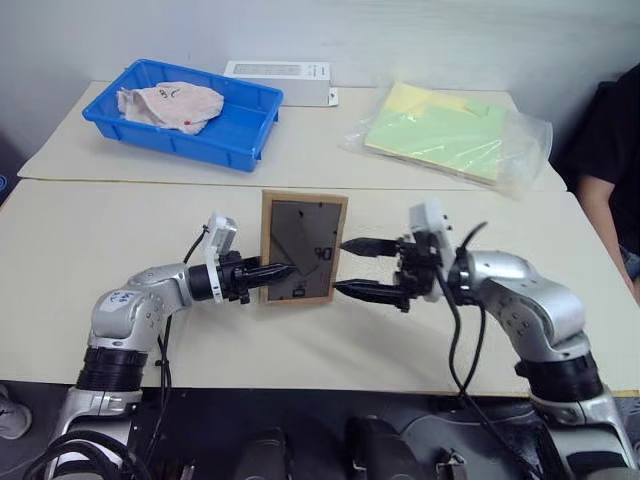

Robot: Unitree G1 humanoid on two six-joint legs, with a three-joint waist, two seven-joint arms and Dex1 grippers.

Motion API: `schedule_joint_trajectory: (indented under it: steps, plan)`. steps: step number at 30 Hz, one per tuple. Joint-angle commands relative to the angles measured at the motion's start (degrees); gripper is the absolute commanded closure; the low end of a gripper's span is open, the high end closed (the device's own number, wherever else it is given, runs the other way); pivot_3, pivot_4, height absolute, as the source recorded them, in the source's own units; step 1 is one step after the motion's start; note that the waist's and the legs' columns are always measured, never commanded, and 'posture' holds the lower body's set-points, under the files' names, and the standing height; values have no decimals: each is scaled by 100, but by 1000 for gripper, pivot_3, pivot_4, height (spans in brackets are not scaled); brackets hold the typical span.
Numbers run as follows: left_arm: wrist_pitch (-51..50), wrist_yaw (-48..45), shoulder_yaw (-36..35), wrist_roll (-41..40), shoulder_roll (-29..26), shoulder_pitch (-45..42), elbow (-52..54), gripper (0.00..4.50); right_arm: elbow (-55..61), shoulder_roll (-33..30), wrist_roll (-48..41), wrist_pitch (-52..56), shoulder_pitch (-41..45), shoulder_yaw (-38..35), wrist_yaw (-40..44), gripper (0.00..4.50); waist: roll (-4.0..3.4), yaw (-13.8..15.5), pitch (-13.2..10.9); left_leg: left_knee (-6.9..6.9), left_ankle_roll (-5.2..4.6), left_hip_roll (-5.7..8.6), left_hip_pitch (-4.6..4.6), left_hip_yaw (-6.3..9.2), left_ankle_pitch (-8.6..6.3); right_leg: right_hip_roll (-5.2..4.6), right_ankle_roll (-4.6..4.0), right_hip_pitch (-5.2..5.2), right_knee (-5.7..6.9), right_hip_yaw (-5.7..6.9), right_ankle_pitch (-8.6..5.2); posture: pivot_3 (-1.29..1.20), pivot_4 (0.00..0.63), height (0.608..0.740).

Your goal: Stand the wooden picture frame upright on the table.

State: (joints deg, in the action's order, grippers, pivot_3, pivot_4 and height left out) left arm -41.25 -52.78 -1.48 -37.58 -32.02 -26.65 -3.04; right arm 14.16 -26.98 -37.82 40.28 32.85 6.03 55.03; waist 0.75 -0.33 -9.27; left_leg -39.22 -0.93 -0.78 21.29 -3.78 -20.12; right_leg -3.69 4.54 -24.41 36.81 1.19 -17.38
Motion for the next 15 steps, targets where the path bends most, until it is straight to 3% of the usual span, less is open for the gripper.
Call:
schedule_joint_trajectory:
  steps: [1, 9, 15]
  plan:
    - [142, -148, 112, 124, 46, 15, 160, 3201, -255, 332, 237, -105, 338, 277, -195, 38, 1, 34, 0, 0, -1, 1, 2, 4, 0, -1, 0, -1, 3, 0, 0, 0, 150, 740]
    - [196, -245, 151, 234, 57, 70, 208, 3201, -717, 874, 606, -602, 686, 525, -125, 38, 1, 12, 0, -1, -22, 12, 8, 6, -10, -13, 0, -6, 11, 6, 0, 0, 150, 740]
    - [166, -236, 92, 260, 19, 141, 260, 3201, -365, 557, 171, -336, 478, 228, 315, 38, 1, 22, 0, -2, -22, 12, 8, 9, -11, -15, 0, -6, 12, 8, 0, 0, 150, 740]
